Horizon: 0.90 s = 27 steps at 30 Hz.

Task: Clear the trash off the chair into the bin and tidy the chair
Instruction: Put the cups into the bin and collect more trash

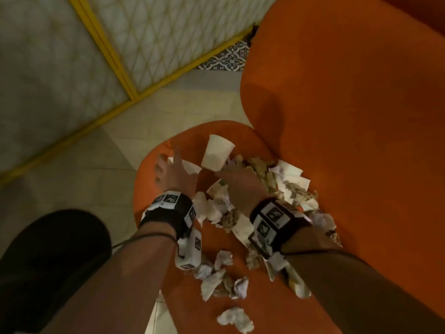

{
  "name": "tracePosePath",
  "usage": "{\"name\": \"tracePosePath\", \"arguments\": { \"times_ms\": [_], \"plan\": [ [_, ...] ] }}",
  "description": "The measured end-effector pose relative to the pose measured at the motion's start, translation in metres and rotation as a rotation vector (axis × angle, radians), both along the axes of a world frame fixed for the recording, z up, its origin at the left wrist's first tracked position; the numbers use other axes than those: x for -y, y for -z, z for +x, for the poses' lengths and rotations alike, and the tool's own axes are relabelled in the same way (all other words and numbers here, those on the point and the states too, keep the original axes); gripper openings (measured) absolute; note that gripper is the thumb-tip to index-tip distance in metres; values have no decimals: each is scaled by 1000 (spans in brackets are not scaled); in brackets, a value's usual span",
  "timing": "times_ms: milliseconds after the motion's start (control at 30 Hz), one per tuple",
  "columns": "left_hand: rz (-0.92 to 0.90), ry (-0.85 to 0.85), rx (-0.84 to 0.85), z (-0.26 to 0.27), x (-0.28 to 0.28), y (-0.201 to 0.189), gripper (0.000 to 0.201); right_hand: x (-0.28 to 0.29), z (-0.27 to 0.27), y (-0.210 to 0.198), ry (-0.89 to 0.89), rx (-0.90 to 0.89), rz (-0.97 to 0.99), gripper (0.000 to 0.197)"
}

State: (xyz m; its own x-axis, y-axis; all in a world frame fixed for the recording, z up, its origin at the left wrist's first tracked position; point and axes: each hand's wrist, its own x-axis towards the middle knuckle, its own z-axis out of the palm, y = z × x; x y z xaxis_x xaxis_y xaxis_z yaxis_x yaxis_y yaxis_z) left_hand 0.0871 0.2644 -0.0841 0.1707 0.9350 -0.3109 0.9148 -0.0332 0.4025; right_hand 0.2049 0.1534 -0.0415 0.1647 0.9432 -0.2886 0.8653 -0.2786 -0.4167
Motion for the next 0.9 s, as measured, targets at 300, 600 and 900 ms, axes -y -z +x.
{"name": "tracePosePath", "arguments": {
  "times_ms": [300, 600, 900],
  "plan": [
    [107, 55, 31, -4, 2, 28, 96, -35, 14, 32, -253, 223, -357, 43],
    [40, -217, 518, -4, 20, -7, 88, 7, 19, -14, 150, -49, -9, 41],
    [27, -275, 646, -77, 159, -62, 43, 99, -32, -46, 193, 187, 502, 27]
  ]
}}
